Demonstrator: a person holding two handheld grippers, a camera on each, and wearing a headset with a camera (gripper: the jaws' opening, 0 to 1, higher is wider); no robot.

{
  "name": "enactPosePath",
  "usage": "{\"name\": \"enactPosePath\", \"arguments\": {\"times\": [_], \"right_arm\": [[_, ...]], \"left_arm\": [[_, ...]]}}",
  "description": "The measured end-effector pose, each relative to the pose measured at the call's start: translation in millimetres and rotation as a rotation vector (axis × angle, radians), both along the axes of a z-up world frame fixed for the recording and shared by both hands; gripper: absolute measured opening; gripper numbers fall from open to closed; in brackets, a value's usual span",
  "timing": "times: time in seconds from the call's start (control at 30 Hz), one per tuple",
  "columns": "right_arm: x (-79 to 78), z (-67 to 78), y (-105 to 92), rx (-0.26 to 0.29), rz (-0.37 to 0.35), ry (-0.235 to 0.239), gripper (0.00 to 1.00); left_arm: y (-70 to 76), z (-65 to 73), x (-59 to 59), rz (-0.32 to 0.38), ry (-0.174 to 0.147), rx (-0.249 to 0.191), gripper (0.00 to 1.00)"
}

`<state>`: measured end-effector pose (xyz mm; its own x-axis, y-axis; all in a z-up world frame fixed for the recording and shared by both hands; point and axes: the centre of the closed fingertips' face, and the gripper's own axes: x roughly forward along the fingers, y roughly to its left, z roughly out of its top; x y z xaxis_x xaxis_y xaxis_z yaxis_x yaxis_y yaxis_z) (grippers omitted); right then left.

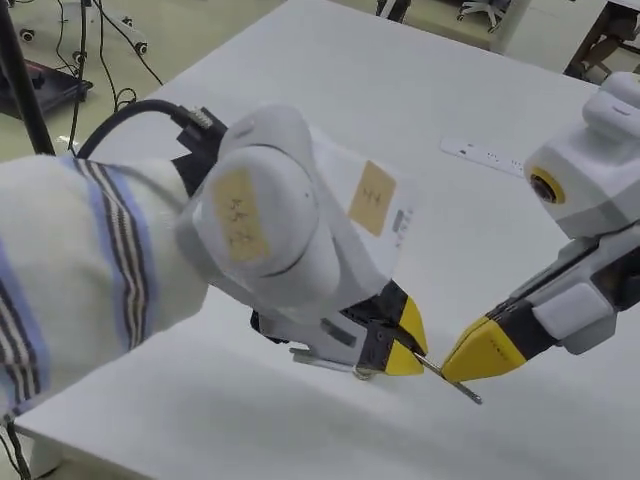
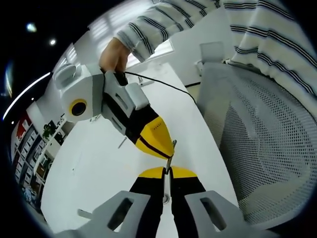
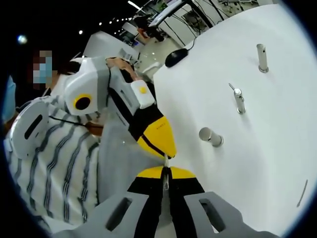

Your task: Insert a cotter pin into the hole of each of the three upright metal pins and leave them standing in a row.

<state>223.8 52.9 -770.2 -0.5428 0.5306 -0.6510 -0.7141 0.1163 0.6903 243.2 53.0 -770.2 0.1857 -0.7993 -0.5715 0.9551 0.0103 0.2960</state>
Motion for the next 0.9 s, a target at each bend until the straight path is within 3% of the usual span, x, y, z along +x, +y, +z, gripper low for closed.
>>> {"name": "enactPosePath", "arguments": {"times": [0.27, 0.43, 0.73, 0.87, 0.9], "right_arm": [[0.9, 0.1, 0.1, 0.002, -0.014, 0.012, 0.05], [4.4, -0.8, 0.4, 0.021, 0.002, -0.004, 0.05], [11.3, 1.3, 6.0, 0.098, 0.028, -0.068, 0.09], [18.3, 4.5, 8.0, 0.158, 0.050, -0.134, 0.14], [20.9, 5.3, 8.1, 0.182, 0.065, -0.169, 0.16]], "left_arm": [[0.4, -2.1, -1.2, 0.024, 0.054, -0.013, 0.01], [1.0, -3.2, -3.4, 0.039, 0.094, -0.025, 0.00], [1.8, -6.5, -8.6, 0.064, 0.168, -0.052, 0.00], [3.8, -9.2, -9.2, 0.093, 0.204, -0.066, 0.00], [4.6, -10.2, -9.7, 0.100, 0.217, -0.067, 0.00]]}}
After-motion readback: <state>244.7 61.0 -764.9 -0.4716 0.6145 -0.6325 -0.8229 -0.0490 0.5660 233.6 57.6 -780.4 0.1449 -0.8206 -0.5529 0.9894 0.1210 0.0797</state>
